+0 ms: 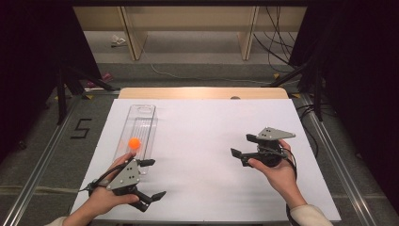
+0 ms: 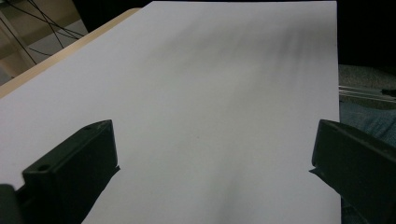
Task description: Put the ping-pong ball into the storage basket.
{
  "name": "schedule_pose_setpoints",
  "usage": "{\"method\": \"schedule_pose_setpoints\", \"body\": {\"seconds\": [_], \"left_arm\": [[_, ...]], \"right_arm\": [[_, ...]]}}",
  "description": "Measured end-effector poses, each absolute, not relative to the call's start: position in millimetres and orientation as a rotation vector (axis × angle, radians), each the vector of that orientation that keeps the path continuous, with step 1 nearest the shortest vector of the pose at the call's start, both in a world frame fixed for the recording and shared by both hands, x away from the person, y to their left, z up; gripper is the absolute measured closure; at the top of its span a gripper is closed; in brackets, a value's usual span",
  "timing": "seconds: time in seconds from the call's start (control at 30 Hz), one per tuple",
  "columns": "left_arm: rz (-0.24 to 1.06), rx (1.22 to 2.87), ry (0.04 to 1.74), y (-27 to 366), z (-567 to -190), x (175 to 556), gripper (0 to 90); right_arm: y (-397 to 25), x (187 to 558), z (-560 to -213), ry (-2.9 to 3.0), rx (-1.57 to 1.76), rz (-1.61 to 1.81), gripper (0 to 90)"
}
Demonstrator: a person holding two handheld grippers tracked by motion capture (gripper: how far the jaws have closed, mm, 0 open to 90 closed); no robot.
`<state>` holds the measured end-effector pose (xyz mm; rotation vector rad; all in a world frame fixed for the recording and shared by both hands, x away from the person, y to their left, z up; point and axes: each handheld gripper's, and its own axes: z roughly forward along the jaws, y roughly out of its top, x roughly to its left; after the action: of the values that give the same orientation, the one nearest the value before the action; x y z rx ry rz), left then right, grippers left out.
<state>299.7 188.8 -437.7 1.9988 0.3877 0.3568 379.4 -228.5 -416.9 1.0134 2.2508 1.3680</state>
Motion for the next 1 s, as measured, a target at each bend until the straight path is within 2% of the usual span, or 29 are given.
{"method": "schedule_pose_setpoints", "body": {"seconds": [1.0], "left_arm": [[0.358,1.998,0.392,189,-438,300,0.0]], "right_arm": [[-265,360,-415,2.174,1.08,1.361,16.4]]}}
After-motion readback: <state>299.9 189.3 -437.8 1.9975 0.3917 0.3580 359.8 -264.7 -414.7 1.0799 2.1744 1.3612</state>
